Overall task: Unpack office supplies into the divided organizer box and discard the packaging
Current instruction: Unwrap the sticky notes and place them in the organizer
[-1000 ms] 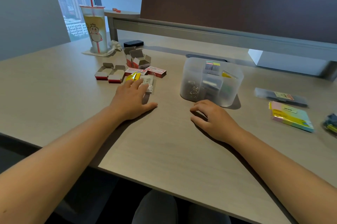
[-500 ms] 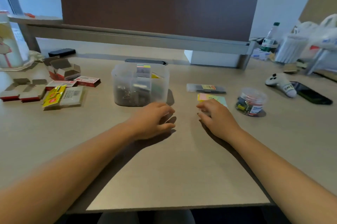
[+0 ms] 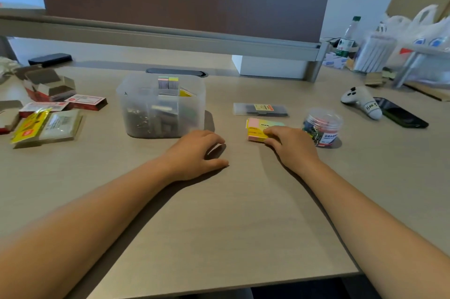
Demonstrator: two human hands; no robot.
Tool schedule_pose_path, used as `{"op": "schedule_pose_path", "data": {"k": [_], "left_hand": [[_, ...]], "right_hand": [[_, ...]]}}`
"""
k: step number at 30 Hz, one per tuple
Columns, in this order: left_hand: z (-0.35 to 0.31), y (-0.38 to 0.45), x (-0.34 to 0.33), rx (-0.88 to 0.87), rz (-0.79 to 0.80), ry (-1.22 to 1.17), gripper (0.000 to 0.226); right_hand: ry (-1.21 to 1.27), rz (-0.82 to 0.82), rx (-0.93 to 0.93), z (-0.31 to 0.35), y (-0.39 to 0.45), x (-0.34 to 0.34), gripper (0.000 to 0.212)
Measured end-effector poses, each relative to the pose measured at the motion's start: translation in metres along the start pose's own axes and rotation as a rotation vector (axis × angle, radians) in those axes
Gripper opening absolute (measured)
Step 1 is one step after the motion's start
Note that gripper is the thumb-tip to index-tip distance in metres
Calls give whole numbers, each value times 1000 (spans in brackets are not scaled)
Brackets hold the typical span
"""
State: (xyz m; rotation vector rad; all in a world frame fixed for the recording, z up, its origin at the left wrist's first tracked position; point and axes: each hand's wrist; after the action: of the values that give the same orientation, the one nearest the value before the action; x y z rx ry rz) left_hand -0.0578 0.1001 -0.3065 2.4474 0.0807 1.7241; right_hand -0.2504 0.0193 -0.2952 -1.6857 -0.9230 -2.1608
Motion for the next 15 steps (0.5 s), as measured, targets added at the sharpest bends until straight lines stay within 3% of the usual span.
{"op": "schedule_pose_path", "data": {"k": [6,10,11,13,15], "left_hand": [[-1,-4,2,85,-71,-220,53],[-6,-4,4,117,-131,-427,59],[-7,-2,4,115,-131,-460,58],[-9,0,4,98,-99,-525,46],[-11,0,6,77,-101,-646,19]], "right_hand": [[257,-217,96,7,-3,3,26],[890,-297,-44,29,-6,10,16],[953,-304,-56,34,-5,12,14],[986,-327,-46,41,-2,15,12],[1028,-339,-58,46,2,16,10]]}}
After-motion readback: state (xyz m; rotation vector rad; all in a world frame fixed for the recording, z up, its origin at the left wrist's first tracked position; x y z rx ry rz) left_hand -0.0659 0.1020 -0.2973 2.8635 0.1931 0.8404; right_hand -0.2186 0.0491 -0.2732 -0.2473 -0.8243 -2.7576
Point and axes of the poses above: each hand's wrist, its own y-axis towards the middle knuckle, its own x-axis out of the back of the hand, z = x × y, and after that the axes turned 5 degrees about x, right-handed
